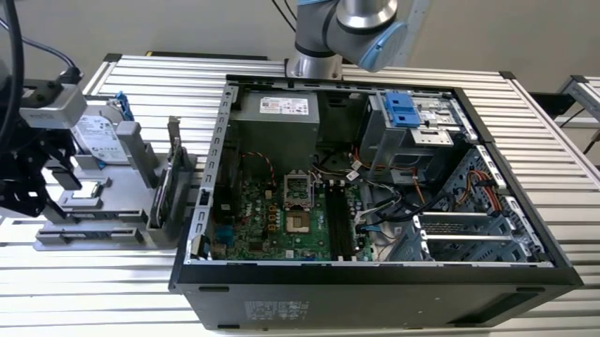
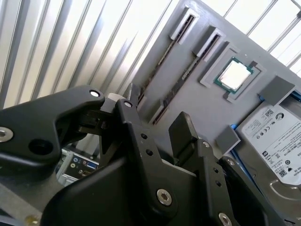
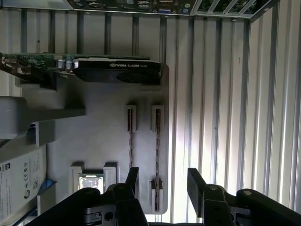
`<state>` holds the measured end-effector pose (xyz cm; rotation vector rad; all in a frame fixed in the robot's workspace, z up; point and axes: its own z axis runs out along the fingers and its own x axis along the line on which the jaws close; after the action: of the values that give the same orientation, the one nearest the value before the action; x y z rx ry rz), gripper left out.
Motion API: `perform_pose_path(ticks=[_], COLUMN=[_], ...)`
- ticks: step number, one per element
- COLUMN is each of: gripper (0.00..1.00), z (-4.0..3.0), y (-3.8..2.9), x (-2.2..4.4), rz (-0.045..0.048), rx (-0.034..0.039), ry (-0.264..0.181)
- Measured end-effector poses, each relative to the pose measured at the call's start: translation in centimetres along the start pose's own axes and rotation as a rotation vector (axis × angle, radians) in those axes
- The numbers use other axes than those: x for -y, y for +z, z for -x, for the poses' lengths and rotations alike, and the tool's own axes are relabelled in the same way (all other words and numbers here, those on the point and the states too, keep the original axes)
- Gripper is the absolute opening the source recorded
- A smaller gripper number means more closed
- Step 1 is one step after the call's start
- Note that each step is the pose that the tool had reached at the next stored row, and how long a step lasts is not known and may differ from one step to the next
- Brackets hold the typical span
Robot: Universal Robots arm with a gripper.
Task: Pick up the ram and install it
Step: 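Pick up the ram and move it above insertion slot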
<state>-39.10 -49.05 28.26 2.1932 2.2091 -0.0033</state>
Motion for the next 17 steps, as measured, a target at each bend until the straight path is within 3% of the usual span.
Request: perform_pose_path(ticks=[17], gripper=[1.00], z=[-0.02], y=[1.03], x=[0.02], rz=[0.0000], rx=[0.0000], ry=[0.000])
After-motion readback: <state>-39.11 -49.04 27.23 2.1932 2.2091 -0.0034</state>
